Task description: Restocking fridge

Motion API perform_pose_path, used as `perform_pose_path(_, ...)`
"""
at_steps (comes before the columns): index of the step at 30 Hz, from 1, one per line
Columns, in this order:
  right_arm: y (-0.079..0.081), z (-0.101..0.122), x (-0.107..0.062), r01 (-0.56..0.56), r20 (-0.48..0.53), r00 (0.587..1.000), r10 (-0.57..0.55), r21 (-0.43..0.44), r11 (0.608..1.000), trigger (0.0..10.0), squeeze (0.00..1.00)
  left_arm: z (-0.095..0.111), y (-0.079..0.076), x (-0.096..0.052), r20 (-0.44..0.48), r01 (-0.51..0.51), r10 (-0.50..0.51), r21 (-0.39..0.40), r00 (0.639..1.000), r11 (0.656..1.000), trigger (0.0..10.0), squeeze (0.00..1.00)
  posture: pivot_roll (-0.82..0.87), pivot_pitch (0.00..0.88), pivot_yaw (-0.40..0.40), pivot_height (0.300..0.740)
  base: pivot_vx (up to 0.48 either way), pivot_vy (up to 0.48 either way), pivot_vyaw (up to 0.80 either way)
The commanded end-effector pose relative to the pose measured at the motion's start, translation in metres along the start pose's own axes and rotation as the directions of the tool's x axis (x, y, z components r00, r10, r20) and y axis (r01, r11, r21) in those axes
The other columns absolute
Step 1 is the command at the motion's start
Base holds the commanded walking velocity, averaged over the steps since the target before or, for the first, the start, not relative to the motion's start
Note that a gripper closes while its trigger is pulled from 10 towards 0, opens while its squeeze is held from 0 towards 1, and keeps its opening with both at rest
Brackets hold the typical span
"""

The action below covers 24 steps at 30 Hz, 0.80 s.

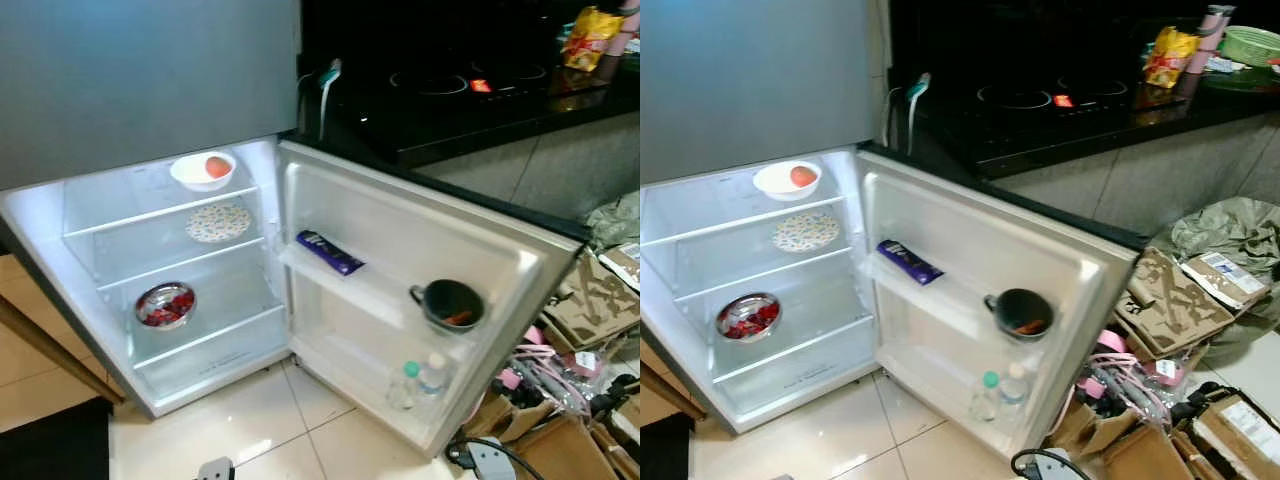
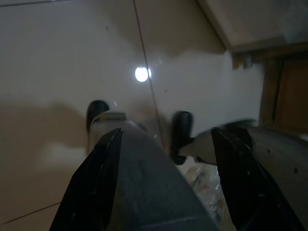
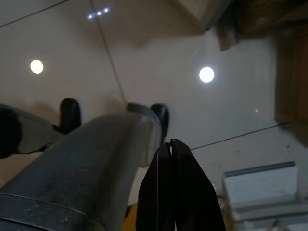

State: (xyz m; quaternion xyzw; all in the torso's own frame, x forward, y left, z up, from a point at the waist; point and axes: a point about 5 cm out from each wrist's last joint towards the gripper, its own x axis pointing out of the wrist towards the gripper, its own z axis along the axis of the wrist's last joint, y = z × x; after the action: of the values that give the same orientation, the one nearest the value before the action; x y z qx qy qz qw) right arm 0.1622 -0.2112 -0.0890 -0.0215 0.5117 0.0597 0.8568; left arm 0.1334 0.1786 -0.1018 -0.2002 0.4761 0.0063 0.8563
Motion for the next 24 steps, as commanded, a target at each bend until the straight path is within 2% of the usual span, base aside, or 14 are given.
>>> perform_pose_path(1,-0.005,-0.003,-0.001,0.014,-0.009,1.0,-0.014,0.001,1.0,10.0,0.0,-0.006,-0.001,0.0,-0.026,0.004,-0.004,0.004,1.0,1.0,10.0,0.0,-0.12,0.0,0.012,0.74,0.0,-0.311,0.0)
perform_pose_path(9,-0.005,0.001,-0.001,0.015,0.018,1.0,-0.015,-0.003,1.0,10.0,0.0,-0.005,-0.001,0.0,-0.02,0.0,0.0,-0.009,1.0,1.0,10.0,0.0,-0.12,0.0,0.012,0.74,0.0,-0.073,0.0)
perform_pose_path(12,-0.015,0.025,-0.002,0.039,0.118,0.992,-0.045,0.057,0.998,10.0,0.0,-0.005,-0.002,0.0,-0.019,0.002,-0.002,-0.015,1.0,1.0,10.0,0.0,-0.12,0.0,0.012,0.74,0.0,0.0,0.0)
perform_pose_path(13,-0.015,0.025,-0.002,0.039,0.118,0.992,-0.045,0.057,0.998,10.0,0.0,-0.005,-0.002,0.0,-0.019,0.002,-0.002,-0.015,1.0,1.0,10.0,0.0,-0.12,0.0,0.012,0.74,0.0,0.0,0.0)
perform_pose_path(15,-0.034,0.053,-0.008,0.073,0.226,0.968,-0.106,0.15,0.986,10.0,0.0,-0.004,-0.002,0.0,-0.018,0.003,-0.004,-0.017,1.0,1.0,10.0,0.0,-0.12,0.0,0.012,0.74,0.0,0.0,0.0)
perform_pose_path(16,-0.034,0.053,-0.008,0.073,0.226,0.968,-0.106,0.15,0.986,10.0,0.0,-0.004,-0.002,0.0,-0.018,0.003,-0.004,-0.017,1.0,1.0,10.0,0.0,-0.12,0.0,0.012,0.74,0.0,0.0,0.0)
perform_pose_path(18,-0.056,0.081,-0.018,0.113,0.322,0.929,-0.184,0.228,0.967,10.0,0.0,-0.004,-0.002,0.0,-0.019,0.004,-0.004,-0.016,1.0,1.0,10.0,0.0,-0.12,0.0,0.012,0.74,0.0,0.0,0.0)
perform_pose_path(19,-0.056,0.081,-0.018,0.113,0.322,0.929,-0.184,0.228,0.967,10.0,0.0,-0.004,-0.002,0.0,-0.019,0.004,-0.004,-0.016,1.0,1.0,10.0,0.0,-0.12,0.0,0.012,0.74,0.0,0.0,0.0)
perform_pose_path(20,-0.065,0.091,-0.023,0.131,0.353,0.91,-0.218,0.254,0.958,10.0,0.0,-0.004,-0.002,0.0,-0.019,0.004,-0.004,-0.015,1.0,1.0,10.0,0.0,-0.12,0.0,0.012,0.74,0.0,0.0,0.0)
perform_pose_path(23,-0.093,0.135,-0.043,0.131,0.483,0.815,-0.32,0.385,0.914,10.0,0.0,-0.003,-0.003,0.001,-0.016,0.007,-0.007,-0.018,1.0,1.0,10.0,0.0,-0.12,0.0,0.012,0.74,0.0,0.0,0.0)
perform_pose_path(24,-0.093,0.135,-0.043,0.131,0.483,0.815,-0.32,0.385,0.914,10.0,0.0,-0.003,-0.003,0.001,-0.016,0.007,-0.007,-0.018,1.0,1.0,10.0,0.0,-0.12,0.0,0.012,0.74,0.0,0.0,0.0)
